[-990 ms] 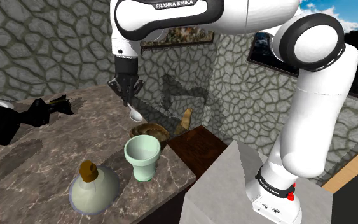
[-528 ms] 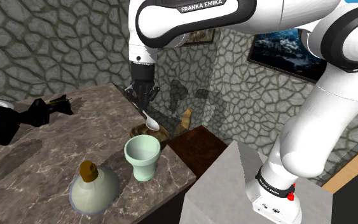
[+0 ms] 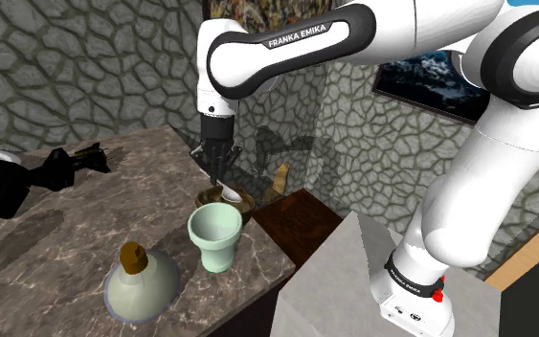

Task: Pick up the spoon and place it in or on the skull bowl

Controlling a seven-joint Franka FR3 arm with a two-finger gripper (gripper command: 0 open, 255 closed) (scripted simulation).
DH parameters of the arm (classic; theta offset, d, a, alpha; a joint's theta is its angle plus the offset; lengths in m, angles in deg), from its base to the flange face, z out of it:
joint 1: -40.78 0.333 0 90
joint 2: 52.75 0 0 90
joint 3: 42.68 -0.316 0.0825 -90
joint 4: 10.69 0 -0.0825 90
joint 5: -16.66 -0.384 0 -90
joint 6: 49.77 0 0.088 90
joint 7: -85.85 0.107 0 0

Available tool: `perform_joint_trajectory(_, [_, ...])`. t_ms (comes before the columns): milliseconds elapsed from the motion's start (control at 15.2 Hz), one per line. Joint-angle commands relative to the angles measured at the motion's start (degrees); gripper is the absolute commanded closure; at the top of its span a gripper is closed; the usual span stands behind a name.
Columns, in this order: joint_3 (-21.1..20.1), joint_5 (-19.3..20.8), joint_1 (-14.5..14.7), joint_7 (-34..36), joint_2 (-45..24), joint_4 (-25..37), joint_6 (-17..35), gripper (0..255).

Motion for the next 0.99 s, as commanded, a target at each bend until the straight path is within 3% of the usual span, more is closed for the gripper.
perform_joint_trajectory(0, [-0.08, 0.01, 0.08, -0.16, -0.5, -0.96, 1.39, 255])
perform_joint_trajectory(726, [-0.16, 0.0, 0.17, -0.5, -1.29, -2.67, 3.85, 255])
perform_joint_trajectory(792, [-0.16, -0.01, 0.17, -0.5, -1.29, -2.68, 3.86, 0])
perform_joint_trajectory(924, [-0.16, -0.01, 0.17, -0.5, -1.29, -2.68, 3.86, 0])
